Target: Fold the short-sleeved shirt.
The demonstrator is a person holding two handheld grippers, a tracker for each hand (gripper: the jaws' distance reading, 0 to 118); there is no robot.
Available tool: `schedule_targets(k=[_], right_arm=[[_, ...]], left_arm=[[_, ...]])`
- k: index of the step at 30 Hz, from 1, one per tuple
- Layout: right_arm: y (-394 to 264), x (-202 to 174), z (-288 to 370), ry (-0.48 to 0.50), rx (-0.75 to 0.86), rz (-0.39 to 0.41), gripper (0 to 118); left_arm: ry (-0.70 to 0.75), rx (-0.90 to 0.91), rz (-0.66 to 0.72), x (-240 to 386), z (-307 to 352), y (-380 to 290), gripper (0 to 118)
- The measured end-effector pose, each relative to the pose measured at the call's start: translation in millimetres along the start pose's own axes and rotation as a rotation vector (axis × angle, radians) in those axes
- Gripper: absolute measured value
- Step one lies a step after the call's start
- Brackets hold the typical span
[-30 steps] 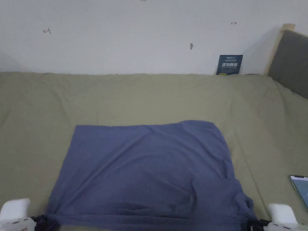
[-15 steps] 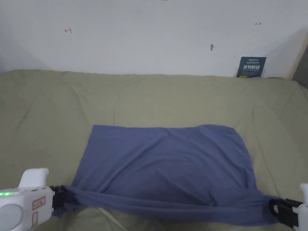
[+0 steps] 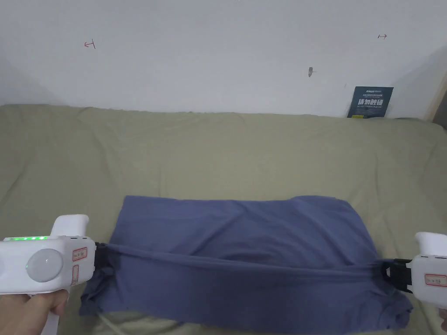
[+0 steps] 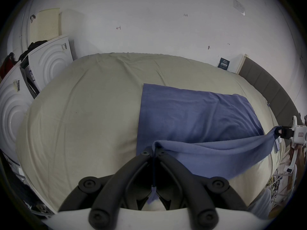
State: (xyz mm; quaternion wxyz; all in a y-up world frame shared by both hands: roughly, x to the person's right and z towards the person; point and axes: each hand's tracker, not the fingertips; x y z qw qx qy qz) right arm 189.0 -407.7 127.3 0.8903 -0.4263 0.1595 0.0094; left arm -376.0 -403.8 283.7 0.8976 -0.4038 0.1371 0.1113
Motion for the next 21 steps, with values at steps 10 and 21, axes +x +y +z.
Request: schedule_targets(k=[10, 21], right_arm=[[6.2, 6.5, -40.3, -0.062, -0.068, -0.093, 118], [-65.1, 0.8, 46.7, 0.028, -0.023, -0.084, 27]], left_arm=[[0.048, -0.093, 0.012, -3.6, -49.7, 0.3, 118], [0.031, -0.015, 0.087, -35.3, 42.8, -51.2, 29]])
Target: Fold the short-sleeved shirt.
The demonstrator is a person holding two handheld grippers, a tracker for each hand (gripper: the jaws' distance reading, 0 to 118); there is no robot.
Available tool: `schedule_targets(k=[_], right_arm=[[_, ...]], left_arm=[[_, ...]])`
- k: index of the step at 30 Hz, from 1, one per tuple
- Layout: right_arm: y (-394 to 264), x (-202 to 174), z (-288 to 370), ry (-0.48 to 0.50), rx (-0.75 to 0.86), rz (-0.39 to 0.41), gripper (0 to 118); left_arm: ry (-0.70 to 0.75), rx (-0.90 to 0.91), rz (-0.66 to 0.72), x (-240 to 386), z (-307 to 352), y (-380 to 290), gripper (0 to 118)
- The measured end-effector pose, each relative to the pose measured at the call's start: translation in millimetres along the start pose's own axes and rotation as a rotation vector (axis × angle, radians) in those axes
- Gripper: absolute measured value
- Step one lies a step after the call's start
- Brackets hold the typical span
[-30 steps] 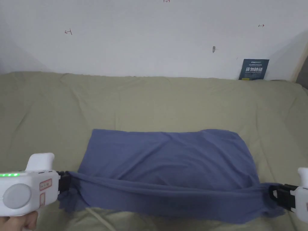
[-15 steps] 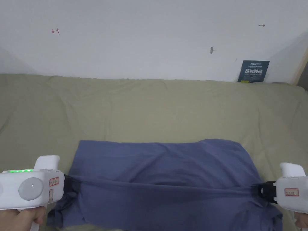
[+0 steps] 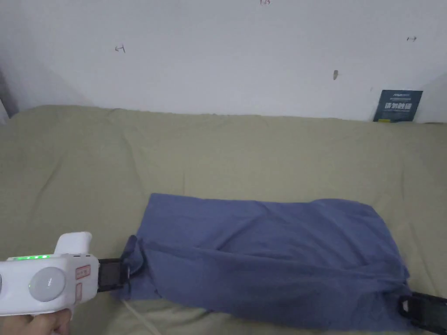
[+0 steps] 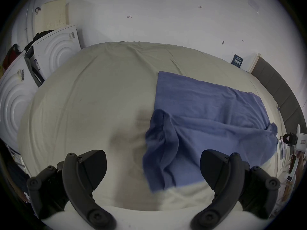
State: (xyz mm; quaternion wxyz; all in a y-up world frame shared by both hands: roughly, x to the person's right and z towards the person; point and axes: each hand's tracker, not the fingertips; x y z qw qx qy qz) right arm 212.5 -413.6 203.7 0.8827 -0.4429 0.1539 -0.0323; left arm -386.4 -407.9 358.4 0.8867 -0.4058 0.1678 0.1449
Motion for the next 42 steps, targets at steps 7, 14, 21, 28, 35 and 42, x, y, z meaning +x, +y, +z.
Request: schedule_targets(k=[7, 14, 21, 28, 35, 42], right_arm=[[-33.6, -10.6, 5.7, -0.042, -0.011, 0.026, 0], [-22.0, -14.4, -4.0, -0.049, -0.019, 0.021, 0], [-8.5, -5.5, -25.9, -0.055, -0.042, 0.011, 0], [2.3, 0.4, -32.0, -0.053, -0.037, 0.026, 95], [22.3, -7.9, -67.1, -0.023, -0.184, -0.021, 118], [20.8, -16.9, -68.4, 0.046, -0.136, -0.066, 17]], left_arm=[[-0.033, -0.022, -0.015, 7.1, 4.7, -15.5, 0], [-0.009, -0.098, 0.059, 20.2, -45.6, 5.2, 114], [0.008, -0.162, 0.008, 31.7, -81.9, 0.1, 53], [0.03, -0.139, -0.048, 32.3, -71.7, 1.5, 6], [0.015, -0.141, -0.029, 31.5, -70.7, 7.0, 6], [0.013, -0.143, -0.041, 33.8, -65.4, 9.3, 6]])
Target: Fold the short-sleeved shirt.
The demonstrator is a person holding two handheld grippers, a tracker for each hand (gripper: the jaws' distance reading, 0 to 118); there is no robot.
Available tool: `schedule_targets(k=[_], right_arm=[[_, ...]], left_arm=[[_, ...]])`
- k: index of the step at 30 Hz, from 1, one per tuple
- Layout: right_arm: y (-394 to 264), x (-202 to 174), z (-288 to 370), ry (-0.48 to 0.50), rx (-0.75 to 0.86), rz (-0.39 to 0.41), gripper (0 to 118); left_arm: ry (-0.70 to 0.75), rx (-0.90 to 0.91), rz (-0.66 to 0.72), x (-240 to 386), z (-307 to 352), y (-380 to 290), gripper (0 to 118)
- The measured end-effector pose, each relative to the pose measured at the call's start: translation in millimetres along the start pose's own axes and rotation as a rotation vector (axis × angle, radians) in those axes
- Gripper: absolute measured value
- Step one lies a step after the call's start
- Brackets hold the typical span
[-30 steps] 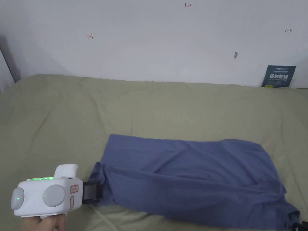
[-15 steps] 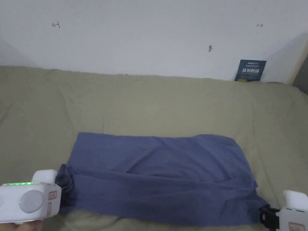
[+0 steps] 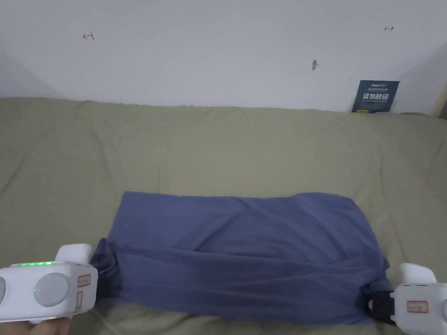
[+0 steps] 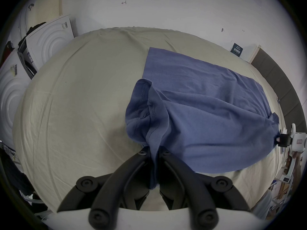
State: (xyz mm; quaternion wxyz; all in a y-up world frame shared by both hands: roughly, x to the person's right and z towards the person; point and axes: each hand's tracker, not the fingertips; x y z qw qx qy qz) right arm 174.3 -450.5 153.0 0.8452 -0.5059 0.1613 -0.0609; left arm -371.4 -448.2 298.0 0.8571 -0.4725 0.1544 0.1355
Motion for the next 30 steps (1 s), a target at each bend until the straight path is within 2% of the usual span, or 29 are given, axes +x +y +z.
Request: schedule_targets(k=[1, 3, 10, 18, 23, 28, 29, 30], right_arm=[[-0.9, -4.2, 5.1, -0.063, 0.01, 0.026, 17], [-2.1, -5.1, 12.2, -0.069, 0.024, 0.082, 17], [-17.5, -2.8, 43.0, -0.028, 0.044, 0.046, 17], [-86.1, 11.1, 81.5, 0.017, 0.023, 0.0, 17], [-125.1, 13.8, 97.1, 0.016, 0.007, 0.005, 17], [-138.8, 14.1, 96.9, -0.003, 0.003, -0.02, 17], [-139.8, 14.4, 95.1, -0.006, 0.001, -0.025, 18], [-138.6, 15.2, 91.7, -0.016, -0.011, -0.029, 27]], left_arm=[[0.007, 0.002, -0.003, -1.6, 1.2, -0.3, 6], [0.005, 0.003, -0.009, -1.7, 5.9, 1.1, 6], [0.03, 0.008, -0.044, -2.0, 32.0, -9.9, 6], [0.014, -0.007, -0.038, -17.7, 81.7, -83.7, 6], [0.0, -0.004, 0.001, -28.3, 104.1, -124.1, 6], [-0.014, 0.005, 0.022, -32.2, 106.3, -132.3, 6], [-0.022, 0.014, 0.034, -32.4, 105.8, -132.9, 7], [-0.029, 0.018, 0.036, -33.8, 105.7, -133.1, 7]])
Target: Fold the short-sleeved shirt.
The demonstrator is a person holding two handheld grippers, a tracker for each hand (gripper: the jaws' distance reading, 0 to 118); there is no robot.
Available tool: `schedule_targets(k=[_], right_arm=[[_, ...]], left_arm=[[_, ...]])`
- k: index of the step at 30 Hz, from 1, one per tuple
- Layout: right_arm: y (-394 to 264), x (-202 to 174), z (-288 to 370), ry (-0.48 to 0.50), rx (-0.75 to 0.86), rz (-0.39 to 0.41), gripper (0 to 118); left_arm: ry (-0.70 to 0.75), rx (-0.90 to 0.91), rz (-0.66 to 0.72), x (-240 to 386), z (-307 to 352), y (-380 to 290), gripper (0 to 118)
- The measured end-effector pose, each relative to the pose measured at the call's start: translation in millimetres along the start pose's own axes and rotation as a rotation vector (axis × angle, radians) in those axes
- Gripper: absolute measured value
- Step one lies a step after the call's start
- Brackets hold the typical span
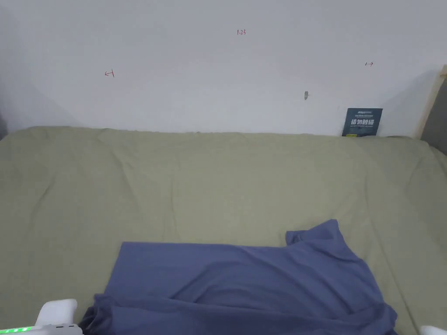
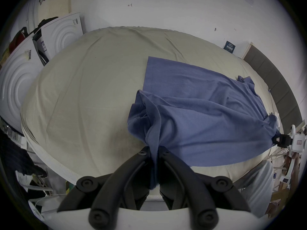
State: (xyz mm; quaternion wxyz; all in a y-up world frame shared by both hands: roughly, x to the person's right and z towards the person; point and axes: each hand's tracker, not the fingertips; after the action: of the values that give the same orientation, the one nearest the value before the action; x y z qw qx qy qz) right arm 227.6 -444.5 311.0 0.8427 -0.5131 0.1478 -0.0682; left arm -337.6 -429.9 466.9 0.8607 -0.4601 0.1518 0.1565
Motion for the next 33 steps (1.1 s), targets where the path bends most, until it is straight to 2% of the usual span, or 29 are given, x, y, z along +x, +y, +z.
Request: schedule_targets(k=[1, 2, 3, 4, 5, 6, 9, 10, 11, 12, 13, 14, 16, 18, 24, 25, 26, 27, 28, 29, 30, 33], right_arm=[[0.7, -1.4, 0.0, -0.059, -0.023, 0.005, 62], [1.3, -2.1, 1.4, -0.099, -0.03, 0.03, 95], [0.8, -1.5, 4.8, -0.101, -0.005, 0.052, 113], [1.4, -1.2, 11.8, -0.104, 0.047, 0.066, 118], [3.9, -2.4, 21.9, -0.118, 0.097, 0.09, 118], [8.7, -4.8, 28.9, -0.136, 0.108, 0.126, 118], [26.5, -13.7, 43.4, -0.138, 0.136, 0.166, 117], [33.3, -16.6, 46.0, -0.132, 0.152, 0.162, 106], [41.4, -19.7, 48.6, -0.102, 0.205, 0.152, 86], [50.5, -23.7, 49.4, -0.089, 0.23, 0.159, 55], [58.6, -27.2, 48.0, -0.097, 0.223, 0.164, 9], [68.7, -32.5, 43.1, -0.106, 0.221, 0.176, 1], [84.9, -38.6, 34.9, -0.133, 0.264, 0.209, 1], [105.7, -43.0, 24.6, -0.095, 0.228, 0.212, 1], [147.0, -40.1, -14.7, -0.102, 0.215, 0.192, 1], [152.8, -39.5, -20.7, -0.101, 0.206, 0.193, 1], [158.2, -39.0, -27.0, -0.108, 0.201, 0.191, 1], [163.2, -37.4, -33.0, -0.107, 0.197, 0.193, 1], [165.9, -35.1, -36.6, -0.112, 0.188, 0.192, 1], [170.2, -33.6, -41.9, -0.118, 0.182, 0.19, 1], [173.8, -31.8, -46.4, -0.122, 0.179, 0.19, 1], [181.9, -25.6, -56.8, -0.141, 0.163, 0.182, 1]], left_arm=[[-0.01, 0.0, 0.003, -1.3, 0.5, 0.1, 23], [-0.004, 0.003, 0.004, -1.2, 1.1, -0.2, 62], [0.014, 0.005, -0.002, -3.4, 0.7, 0.5, 104], [0.015, 0.007, -0.009, -6.4, 3.0, 0.9, 118], [-0.013, 0.151, -0.024, -8.0, 14.2, 8.2, 115], [0.005, 0.061, 0.009, -11.4, 19.5, 8.8, 115], [-0.012, 0.099, 0.01, -3.3, 34.1, 30.1, 114], [-0.015, 0.118, -0.011, 0.2, 36.5, 38.1, 113], [-0.005, 0.148, -0.027, 4.4, 35.2, 49.2, 110], [-0.01, 0.168, -0.028, 8.6, 35.8, 59.2, 97], [-0.028, 0.184, -0.03, 11.6, 35.5, 68.1, 49], [-0.065, 0.201, -0.031, 15.5, 33.1, 79.4, 0], [-0.052, 0.195, -0.045, 24.9, 18.4, 96.8, 0], [-0.001, 0.198, -0.092, 33.4, 0.2, 119.3, 0], [-0.036, 0.09, 0.007, 34.8, -69.6, 169.6, 0], [-0.043, 0.055, 0.022, 34.7, -81.8, 174.1, 14], [0.001, 0.084, -0.009, 34.1, -95.6, 184.5, 52], [0.039, 0.033, -0.011, 31.8, -112.5, 193.3, 99], [0.053, 0.011, -0.019, 31.2, -125.3, 196.3, 118], [0.031, 0.093, -0.032, 31.0, -134.6, 203.8, 113], [0.059, 0.025, -0.031, 29.2, -143.1, 208.6, 114], [0.088, -0.019, -0.036, 25.9, -168.3, 215.0, 113]])
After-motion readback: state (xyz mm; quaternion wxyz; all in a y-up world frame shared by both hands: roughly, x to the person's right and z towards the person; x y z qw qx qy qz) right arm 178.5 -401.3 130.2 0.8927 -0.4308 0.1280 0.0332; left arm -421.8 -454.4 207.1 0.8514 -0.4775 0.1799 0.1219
